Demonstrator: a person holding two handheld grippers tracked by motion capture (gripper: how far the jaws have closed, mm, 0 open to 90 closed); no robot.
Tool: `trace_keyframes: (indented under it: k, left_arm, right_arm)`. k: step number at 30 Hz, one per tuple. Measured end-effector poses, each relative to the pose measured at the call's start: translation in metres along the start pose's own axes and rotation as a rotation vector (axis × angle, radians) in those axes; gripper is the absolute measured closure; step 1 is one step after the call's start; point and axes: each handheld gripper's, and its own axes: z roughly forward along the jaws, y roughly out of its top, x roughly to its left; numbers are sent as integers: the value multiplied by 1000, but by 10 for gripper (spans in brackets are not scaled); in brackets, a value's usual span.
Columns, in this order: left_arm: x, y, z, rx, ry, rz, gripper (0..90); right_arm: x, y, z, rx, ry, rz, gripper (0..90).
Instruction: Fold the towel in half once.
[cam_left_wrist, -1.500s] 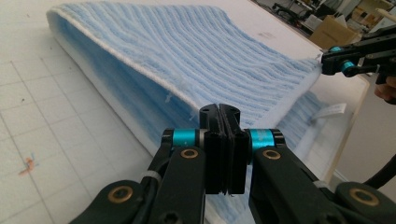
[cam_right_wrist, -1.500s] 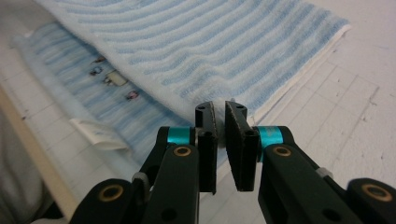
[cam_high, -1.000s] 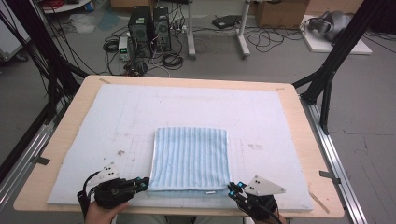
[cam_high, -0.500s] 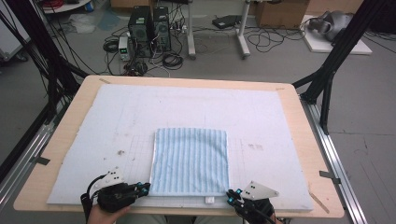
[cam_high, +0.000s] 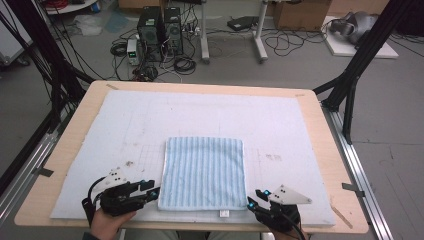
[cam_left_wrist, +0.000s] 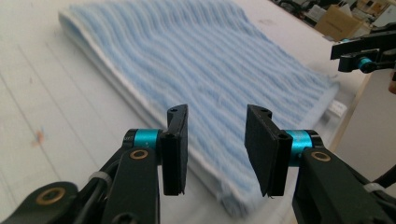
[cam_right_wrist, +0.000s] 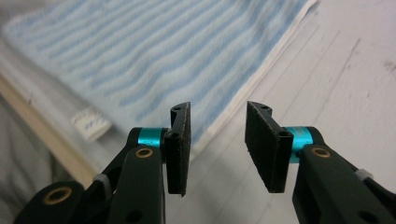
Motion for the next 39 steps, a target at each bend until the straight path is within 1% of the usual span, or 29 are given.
trace_keyframes:
  k: [1,2,3,4,7,10,12,13,15,16,17,18,19,21,22,24,26,28,29,30,31,32,34,35,37,38,39]
  left_arm:
    - [2,3,3,-7,-2,14,579]
    - [4,6,7,-21,-3,19,574]
    - [6,8,11,-36,-1,22,568]
    - [8,11,15,-38,4,22,566]
    - [13,19,26,-42,27,18,556]
    - [19,25,37,-54,55,12,567]
    - [23,28,45,-30,68,9,574]
    - [25,28,51,-12,72,0,583]
    - [26,28,61,37,77,-15,596]
    - [25,27,65,64,84,-7,601]
    - [24,26,69,91,87,-11,614]
    - [23,25,72,114,88,-7,622]
    - [22,24,74,139,99,-4,628]
    - [20,22,77,193,109,7,654]
    - [20,20,78,209,114,10,657]
    - [18,20,78,210,117,26,660]
    - [18,22,77,186,109,19,650]
    - [21,26,76,138,108,34,629]
    - [23,29,76,107,114,30,623]
    - [27,34,77,93,122,31,616]
    - [30,39,79,96,130,48,616]
    - [33,43,80,80,143,57,616]
    - [42,54,85,72,158,76,619]
    - [47,59,88,59,168,78,619]
    - [57,67,95,31,191,71,615]
    - [61,69,99,15,201,62,620]
    - [67,72,104,23,208,47,625]
  right_arm:
    - [-1,3,3,-9,0,3,607]
    - [-2,7,6,-13,1,5,601]
    - [-3,11,11,-18,-1,-5,580]
    - [-4,16,16,-20,-9,-13,567]
    - [-9,29,35,-7,-8,-25,563]
    - [-12,40,55,27,11,-35,569]
    - [-14,46,67,52,22,-45,569]
    - [-15,48,73,67,34,-36,569]
    - [-17,51,83,93,41,-40,569]
    - [-18,51,87,110,42,-38,569]
    - [-19,50,91,129,36,-51,569]
    - [-20,49,94,151,34,-50,569]
    - [-22,47,95,159,32,-55,573]
    - [-25,45,94,147,42,-44,574]
    - [-26,45,93,146,39,-46,574]
    - [-26,46,92,159,40,-47,559]
    - [-27,51,91,161,50,-40,532]
    - [-29,60,91,121,63,-40,531]
    - [-31,66,93,114,62,-41,530]
    - [-33,71,96,107,62,-38,531]
    - [-36,77,100,101,55,-42,538]
    - [-39,83,104,93,49,-44,563]
    - [-45,93,113,89,30,-45,646]
    - [-47,97,118,89,20,-51,677]
    - [-50,104,128,105,1,-62,724]
    - [-52,106,133,113,-4,-61,729]
    - [-55,107,137,115,-14,-61,735]
